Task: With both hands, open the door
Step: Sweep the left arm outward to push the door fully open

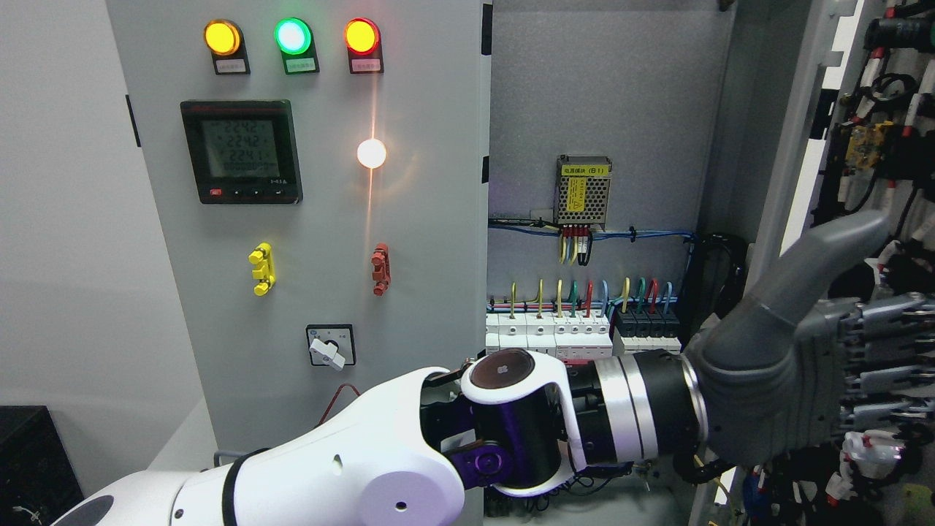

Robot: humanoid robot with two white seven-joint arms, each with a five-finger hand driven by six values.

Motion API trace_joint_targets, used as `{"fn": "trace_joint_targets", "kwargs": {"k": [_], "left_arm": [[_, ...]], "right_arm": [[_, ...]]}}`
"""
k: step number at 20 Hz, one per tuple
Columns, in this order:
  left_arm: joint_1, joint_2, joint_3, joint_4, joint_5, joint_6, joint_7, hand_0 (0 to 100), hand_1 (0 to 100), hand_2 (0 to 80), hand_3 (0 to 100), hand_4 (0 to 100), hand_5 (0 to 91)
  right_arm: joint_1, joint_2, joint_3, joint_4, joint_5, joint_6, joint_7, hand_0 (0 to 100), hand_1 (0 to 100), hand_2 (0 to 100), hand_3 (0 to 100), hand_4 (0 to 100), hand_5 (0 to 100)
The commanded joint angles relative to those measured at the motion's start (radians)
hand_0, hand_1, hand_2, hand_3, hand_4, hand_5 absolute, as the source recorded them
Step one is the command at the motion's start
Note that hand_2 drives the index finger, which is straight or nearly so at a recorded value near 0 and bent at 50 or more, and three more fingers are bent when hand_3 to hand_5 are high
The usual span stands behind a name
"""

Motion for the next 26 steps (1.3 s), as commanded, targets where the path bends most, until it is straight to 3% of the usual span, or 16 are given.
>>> {"fn": "trace_joint_targets", "kwargs": {"k": [1, 13, 26], "left_arm": [[-0.036, -0.138, -0.014, 0.119, 0.001, -0.001, -0.004, 0, 0, 0.0, 0, 0, 0.0], [-0.076, -0.255, -0.043, 0.281, 0.001, 0.005, -0.004, 0, 0, 0.0, 0, 0, 0.0], [-0.093, -0.261, -0.056, 0.29, 0.002, 0.005, -0.006, 0, 0, 0.0, 0, 0, 0.0]], "right_arm": [[0.0, 0.0, 0.0, 0.0, 0.0, 0.0, 0.0, 0, 0, 0, 0, 0, 0], [0.0, 0.0, 0.0, 0.0, 0.0, 0.0, 0.0, 0, 0, 0, 0, 0, 0], [0.0, 0.0, 0.0, 0.0, -0.001, 0.0, 0.0, 0, 0, 0, 0, 0, 0]]}}
